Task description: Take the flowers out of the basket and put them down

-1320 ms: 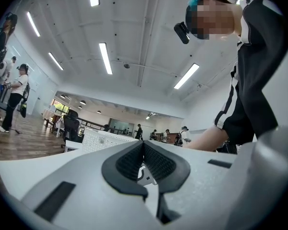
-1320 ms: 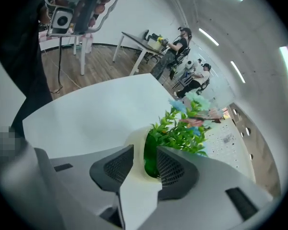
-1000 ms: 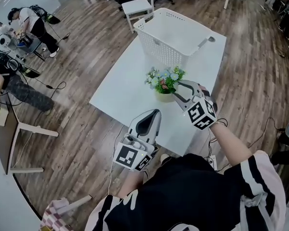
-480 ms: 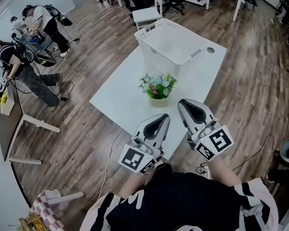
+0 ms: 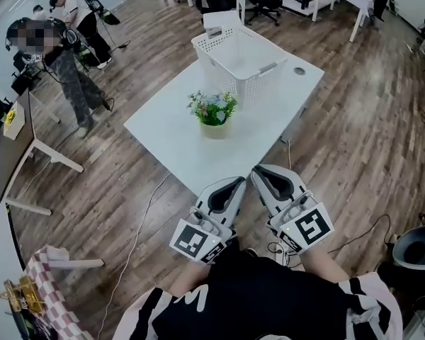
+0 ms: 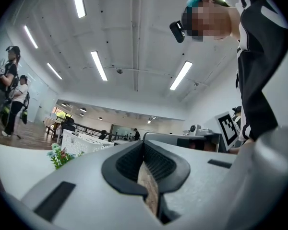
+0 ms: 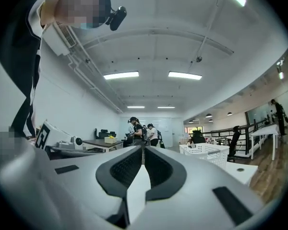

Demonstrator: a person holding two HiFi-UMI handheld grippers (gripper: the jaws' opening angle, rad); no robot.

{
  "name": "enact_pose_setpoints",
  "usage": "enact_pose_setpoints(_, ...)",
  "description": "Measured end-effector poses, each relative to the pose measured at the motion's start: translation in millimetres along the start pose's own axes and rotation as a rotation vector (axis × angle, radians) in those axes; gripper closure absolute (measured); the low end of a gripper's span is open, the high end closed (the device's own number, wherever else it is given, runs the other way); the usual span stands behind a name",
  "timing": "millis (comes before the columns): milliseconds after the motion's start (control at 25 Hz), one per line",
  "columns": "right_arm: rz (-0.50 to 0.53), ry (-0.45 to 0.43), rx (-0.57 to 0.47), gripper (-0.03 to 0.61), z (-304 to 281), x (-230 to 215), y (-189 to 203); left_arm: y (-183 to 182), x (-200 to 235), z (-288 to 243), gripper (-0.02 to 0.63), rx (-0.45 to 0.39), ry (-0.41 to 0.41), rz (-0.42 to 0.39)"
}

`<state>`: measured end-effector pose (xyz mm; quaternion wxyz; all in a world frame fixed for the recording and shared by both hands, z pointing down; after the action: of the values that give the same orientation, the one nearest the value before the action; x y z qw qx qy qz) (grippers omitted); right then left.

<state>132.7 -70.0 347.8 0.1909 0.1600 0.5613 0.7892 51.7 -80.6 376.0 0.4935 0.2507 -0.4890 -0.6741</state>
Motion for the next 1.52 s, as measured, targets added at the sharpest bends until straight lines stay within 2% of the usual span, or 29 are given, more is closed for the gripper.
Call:
enact_pose_setpoints(80, 0.045, -0.031, 0.021, 0.546, 14.2, 9.9, -0.4, 1.1, -19.4, 7.8, 0.609, -0.007, -0.013, 0.023)
enact_pose_setpoints(160, 0.080, -0.049, 0.033, 0.546, 25.6, 16.2, -1.7, 0.1, -34.9, 11.7, 0.609, -0.007, -0.016, 0.014)
enact_pose_setpoints(480, 0.099, -0.058, 0.030, 0.546, 49.1, 48.6, -22.8, -18.7, -61.9, 37.6, 0.609, -0.031, -0.015, -0.032)
enact_pose_setpoints(720, 0.106, -0.060, 0.008, 0.546, 64.5, 97.2, -33.8, -43.2, -84.3, 85.1, 0.609, -0.020, 0.006, -0.047)
enact_pose_setpoints(840, 0.091, -0.053, 0.001, 0.546, 67.8, 135.8, -37.6, -57.5, -93.0, 123.7, 0.609, -0.004, 0.003, -0.048)
enact_pose_setpoints(1080, 0.075, -0.003, -0.021, 0.546, 84.6, 212.6, -46.4, -79.4, -118.2, 196.5, 0.609, 0.024, 0.026, -0.036)
enact_pose_setpoints(1240, 0.103, 0.045, -0.013, 0.546, 105.8, 250.9, -51.6, -80.6, -137.8, 229.6, 0.609, 0.035, 0.061, 0.008)
enact_pose_setpoints(1520, 0.144, 0.099, 0.002, 0.546, 140.1, 291.2, -71.2, -88.2, -180.5, 257.7, 0.609, 0.017, 0.136, 0.053)
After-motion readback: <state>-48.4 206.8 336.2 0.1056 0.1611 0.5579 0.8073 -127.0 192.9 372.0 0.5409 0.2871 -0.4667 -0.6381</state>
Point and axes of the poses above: the fingertips, and each gripper's own axes: z backward along the fingers, x to its left, y out of its underside, the point moved 4 cm from there along z, backward along the fingers, and after that the axes turned 14 degrees about -x, right-handed, at the moved point
